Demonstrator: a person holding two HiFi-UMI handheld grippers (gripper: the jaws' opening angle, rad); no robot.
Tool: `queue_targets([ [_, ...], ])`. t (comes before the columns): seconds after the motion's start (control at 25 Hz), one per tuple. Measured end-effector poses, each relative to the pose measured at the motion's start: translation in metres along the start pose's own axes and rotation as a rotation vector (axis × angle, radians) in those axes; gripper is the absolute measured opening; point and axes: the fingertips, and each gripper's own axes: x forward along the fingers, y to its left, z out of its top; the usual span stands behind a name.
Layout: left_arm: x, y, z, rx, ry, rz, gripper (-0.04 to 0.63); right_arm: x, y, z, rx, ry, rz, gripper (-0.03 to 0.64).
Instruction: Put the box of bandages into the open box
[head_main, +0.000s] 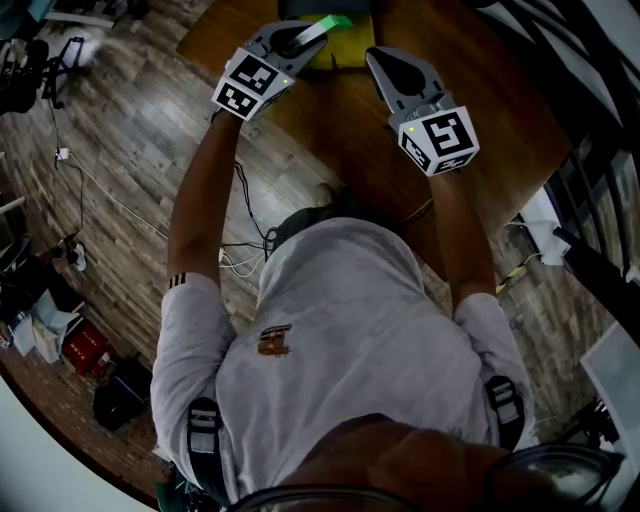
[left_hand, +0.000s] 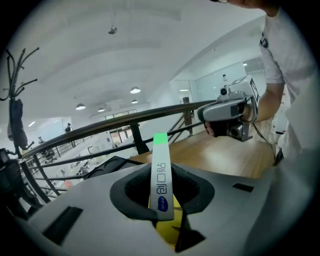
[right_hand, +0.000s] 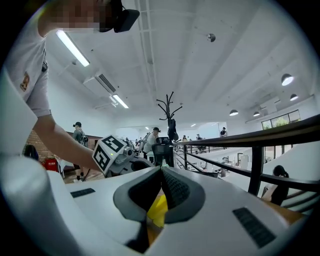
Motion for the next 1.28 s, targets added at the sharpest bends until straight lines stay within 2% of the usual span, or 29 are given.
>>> queue_targets([
  [0.32, 0.058, 0.008, -0.050, 0.031, 0.215, -0.080, 0.106, 0.000, -0.017, -0.010, 0.009, 0.013, 0.002, 0.032],
  [0.56, 0.085, 0.014, -0.075, 0.038, 0.318, -0.112, 0.106, 0.004, -0.025, -0.015, 0.016, 0.028, 0.002, 0.032],
  [0.92, 0.108, 0.025, -0.092, 0.063, 0.409, -0.155, 0.106, 0.010, -0.033, -0.019, 0.027, 0.047, -0.006, 0.032],
  [1.28, 0.119, 0.026, -0.105, 0.051, 0.436, -0.186, 0.106, 0.019, -0.035, -0.024, 0.030, 0.068, -0.022, 0.032],
])
